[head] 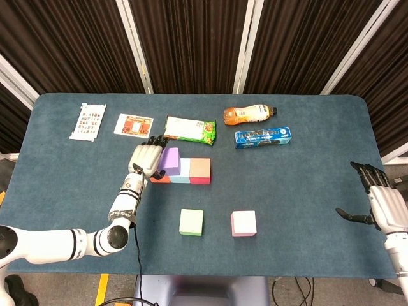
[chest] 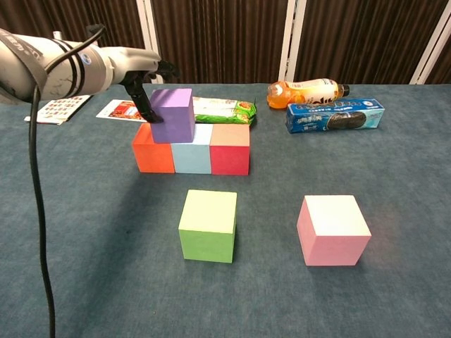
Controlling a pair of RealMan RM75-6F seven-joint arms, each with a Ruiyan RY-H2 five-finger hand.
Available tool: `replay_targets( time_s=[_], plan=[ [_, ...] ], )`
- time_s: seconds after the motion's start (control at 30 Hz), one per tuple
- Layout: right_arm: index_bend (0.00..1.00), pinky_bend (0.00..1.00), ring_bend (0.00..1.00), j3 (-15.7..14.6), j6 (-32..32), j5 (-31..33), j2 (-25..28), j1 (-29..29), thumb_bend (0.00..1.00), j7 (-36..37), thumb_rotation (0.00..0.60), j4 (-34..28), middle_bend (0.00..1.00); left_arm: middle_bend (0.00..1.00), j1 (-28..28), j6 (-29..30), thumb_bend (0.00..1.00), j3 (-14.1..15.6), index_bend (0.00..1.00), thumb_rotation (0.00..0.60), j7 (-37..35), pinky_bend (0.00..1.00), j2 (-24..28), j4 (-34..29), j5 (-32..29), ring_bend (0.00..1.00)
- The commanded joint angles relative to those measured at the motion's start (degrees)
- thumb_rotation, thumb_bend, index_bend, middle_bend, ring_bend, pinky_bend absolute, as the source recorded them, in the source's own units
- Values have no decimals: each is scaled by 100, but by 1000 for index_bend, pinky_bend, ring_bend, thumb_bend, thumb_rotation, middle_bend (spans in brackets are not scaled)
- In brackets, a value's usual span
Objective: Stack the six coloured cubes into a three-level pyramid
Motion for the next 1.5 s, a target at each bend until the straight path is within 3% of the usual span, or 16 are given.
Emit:
replay_targets(
  time_s=[0.03,0.43,0.87,1.13,1.5],
  plan=[
    [0,165,60,-1,-1,1,-6,-2,264,6,600,8,184,129,9,-11,309,-1,91,600,-12,207,-14,11,37,68],
    [0,165,60,1,-27,25,-13,0,263,2,600,28,184,197,42,-75,307,52,218,600,-30,204,-61,60,276,116],
    [0,165,60,-4,24,37,1,-36,263,-54,600,-47,184,195,179,-269,306,141,246,600,-260,193,-24,154,779,119],
    [0,165,60,-4,46,55,15,-54,263,-102,600,-91,184,163,211,-398,307,173,216,600,-356,192,-25,206,862,111],
    [0,165,59,10,41,62,11,-48,263,-98,600,-94,184,19,280,-308,306,182,37,600,-438,184,4,75,1006,1]
  ],
)
